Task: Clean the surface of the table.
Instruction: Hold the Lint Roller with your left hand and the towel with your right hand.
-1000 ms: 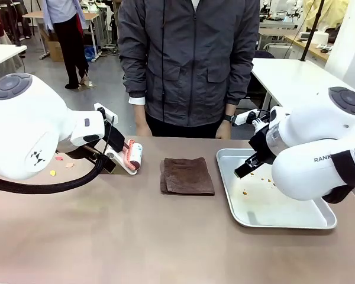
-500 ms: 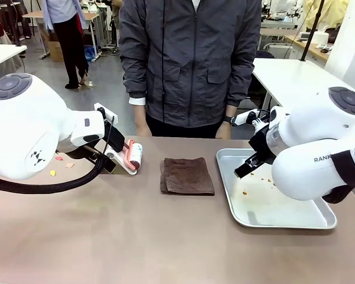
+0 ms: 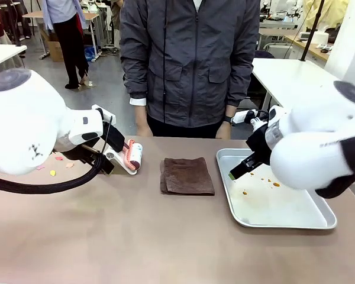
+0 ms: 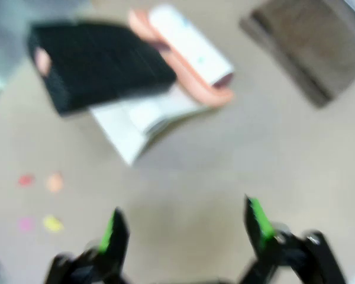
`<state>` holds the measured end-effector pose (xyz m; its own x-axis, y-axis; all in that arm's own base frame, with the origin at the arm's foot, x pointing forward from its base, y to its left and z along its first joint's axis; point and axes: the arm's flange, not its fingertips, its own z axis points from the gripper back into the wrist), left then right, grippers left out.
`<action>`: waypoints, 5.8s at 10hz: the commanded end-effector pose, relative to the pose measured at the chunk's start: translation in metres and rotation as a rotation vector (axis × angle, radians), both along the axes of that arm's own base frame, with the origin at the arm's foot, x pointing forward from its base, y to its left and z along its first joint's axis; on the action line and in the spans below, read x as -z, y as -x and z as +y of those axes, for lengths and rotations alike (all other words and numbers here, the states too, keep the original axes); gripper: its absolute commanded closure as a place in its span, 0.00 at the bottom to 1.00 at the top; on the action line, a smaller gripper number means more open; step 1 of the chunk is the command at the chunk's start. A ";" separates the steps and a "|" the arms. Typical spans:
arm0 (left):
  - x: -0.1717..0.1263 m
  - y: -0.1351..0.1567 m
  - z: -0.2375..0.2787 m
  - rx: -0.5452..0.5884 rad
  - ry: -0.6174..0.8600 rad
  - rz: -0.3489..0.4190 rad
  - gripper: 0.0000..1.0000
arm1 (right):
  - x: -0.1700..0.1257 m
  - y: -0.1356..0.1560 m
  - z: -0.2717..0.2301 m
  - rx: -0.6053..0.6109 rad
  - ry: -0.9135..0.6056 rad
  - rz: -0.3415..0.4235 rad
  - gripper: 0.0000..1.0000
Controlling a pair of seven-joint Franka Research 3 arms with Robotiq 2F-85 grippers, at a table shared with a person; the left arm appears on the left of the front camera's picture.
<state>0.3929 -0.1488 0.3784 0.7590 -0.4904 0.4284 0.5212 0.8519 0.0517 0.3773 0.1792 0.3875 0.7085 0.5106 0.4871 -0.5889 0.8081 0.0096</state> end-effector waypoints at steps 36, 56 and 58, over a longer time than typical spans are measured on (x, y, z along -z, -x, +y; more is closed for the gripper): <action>-0.102 -0.083 0.129 -0.312 0.734 0.199 0.00 | -0.029 -0.048 -0.010 0.351 -0.441 0.282 0.00; -0.045 -0.147 0.079 -0.334 0.690 0.488 0.00 | 0.013 -0.170 0.099 0.537 -0.091 0.516 0.00; -0.043 -0.151 0.072 -0.338 0.686 0.497 0.00 | 0.034 -0.178 0.105 0.485 -0.068 0.595 0.00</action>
